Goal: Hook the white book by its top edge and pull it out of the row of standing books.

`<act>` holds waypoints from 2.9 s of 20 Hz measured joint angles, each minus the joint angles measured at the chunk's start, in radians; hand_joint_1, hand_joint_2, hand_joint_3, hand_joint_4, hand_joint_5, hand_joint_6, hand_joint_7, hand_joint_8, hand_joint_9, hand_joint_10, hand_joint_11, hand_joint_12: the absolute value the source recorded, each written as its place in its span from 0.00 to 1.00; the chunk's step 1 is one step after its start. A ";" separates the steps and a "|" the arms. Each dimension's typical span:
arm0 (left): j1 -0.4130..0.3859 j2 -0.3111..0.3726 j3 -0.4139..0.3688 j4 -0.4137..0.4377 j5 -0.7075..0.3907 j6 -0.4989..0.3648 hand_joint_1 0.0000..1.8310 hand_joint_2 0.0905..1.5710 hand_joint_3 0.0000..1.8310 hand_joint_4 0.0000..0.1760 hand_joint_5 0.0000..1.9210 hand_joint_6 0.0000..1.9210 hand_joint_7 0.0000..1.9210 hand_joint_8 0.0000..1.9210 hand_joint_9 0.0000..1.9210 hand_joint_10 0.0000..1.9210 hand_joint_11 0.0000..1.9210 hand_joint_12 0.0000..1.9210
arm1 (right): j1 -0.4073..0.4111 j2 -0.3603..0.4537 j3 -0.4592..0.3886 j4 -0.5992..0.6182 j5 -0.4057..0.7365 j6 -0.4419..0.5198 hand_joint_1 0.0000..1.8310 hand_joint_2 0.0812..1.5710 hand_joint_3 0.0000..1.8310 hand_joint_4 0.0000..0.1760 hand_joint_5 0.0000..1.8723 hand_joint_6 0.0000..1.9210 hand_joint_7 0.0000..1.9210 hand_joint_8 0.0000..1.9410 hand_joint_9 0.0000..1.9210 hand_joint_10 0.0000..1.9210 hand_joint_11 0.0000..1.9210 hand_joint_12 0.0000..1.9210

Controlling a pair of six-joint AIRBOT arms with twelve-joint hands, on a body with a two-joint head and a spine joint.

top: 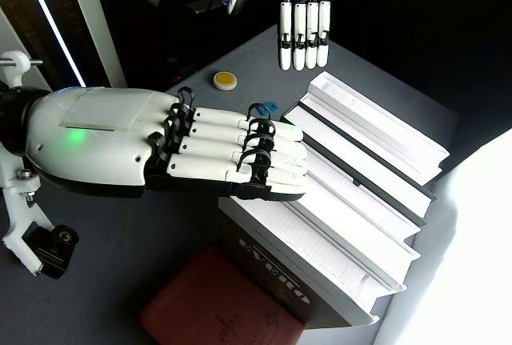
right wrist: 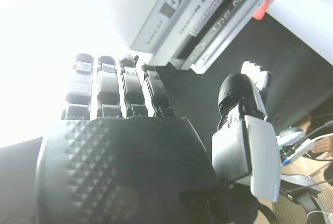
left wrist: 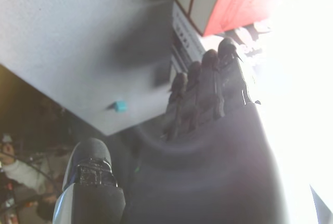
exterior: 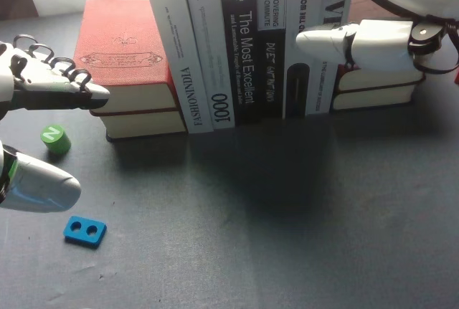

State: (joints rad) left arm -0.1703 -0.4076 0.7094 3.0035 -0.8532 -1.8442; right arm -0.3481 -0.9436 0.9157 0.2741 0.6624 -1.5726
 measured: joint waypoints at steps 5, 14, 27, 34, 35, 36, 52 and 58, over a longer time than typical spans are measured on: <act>0.000 0.000 0.000 0.000 0.000 0.000 0.00 0.71 0.01 0.00 0.00 0.00 0.00 0.00 0.00 0.00 0.00 0.00 | -0.013 0.000 0.000 0.003 -0.003 0.000 0.00 0.75 0.00 0.00 0.00 0.00 0.00 0.00 0.00 0.00 0.00 0.00; 0.001 0.000 0.001 0.000 0.000 0.000 0.00 0.72 0.01 0.00 0.01 0.00 0.00 0.00 0.00 0.00 0.00 0.00 | -0.019 0.063 -0.076 -0.005 -0.025 -0.016 0.00 0.76 0.00 0.00 0.00 0.00 0.00 0.00 0.00 0.00 0.00 0.00; 0.003 0.003 0.001 0.000 0.000 0.000 0.00 0.71 0.00 0.00 0.00 0.00 0.00 0.00 0.00 0.00 0.00 0.00 | -0.023 0.212 -0.253 -0.035 -0.123 -0.024 0.00 0.76 0.00 0.00 0.00 0.00 0.00 0.00 0.00 0.00 0.00 0.00; 0.003 0.007 0.001 0.000 0.000 0.000 0.00 0.71 0.00 0.00 0.00 0.00 0.00 0.00 0.00 0.00 0.00 0.00 | -0.023 0.267 -0.296 -0.054 -0.159 -0.025 0.00 0.76 0.00 0.00 0.00 0.00 0.00 0.00 0.00 0.00 0.00 0.00; 0.003 0.007 0.001 0.000 0.000 0.000 0.00 0.71 0.00 0.00 0.00 0.00 0.00 0.00 0.00 0.00 0.00 0.00 | -0.024 0.276 -0.307 -0.064 -0.167 -0.026 0.00 0.76 0.00 0.00 0.00 0.00 0.00 0.00 0.00 0.00 0.00 0.00; 0.003 0.007 0.001 0.000 0.000 0.000 0.00 0.70 0.00 0.00 0.00 0.00 0.00 0.00 0.00 0.00 0.00 0.00 | -0.024 0.282 -0.317 -0.066 -0.173 -0.026 0.00 0.76 0.00 0.00 0.00 0.00 0.00 0.00 0.00 0.00 0.00 0.00; 0.003 0.007 0.001 0.000 0.000 0.000 0.00 0.71 0.00 0.00 0.01 0.00 0.01 0.00 0.00 0.00 0.00 0.00 | -0.043 0.378 -0.392 -0.088 -0.232 -0.022 0.00 0.76 0.00 0.00 0.00 0.00 0.00 0.00 0.00 0.00 0.00 0.00; 0.003 0.007 0.001 0.000 0.000 0.000 0.00 0.71 0.00 0.00 0.00 0.00 0.00 0.00 0.00 0.00 0.00 0.00 | -0.045 0.407 -0.435 -0.092 -0.264 -0.022 0.00 0.76 0.00 0.00 0.00 0.00 0.00 0.00 0.00 0.00 0.00 0.00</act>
State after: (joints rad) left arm -0.1673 -0.4004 0.7101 3.0035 -0.8532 -1.8442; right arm -0.3931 -0.5365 0.4808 0.1822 0.3988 -1.5944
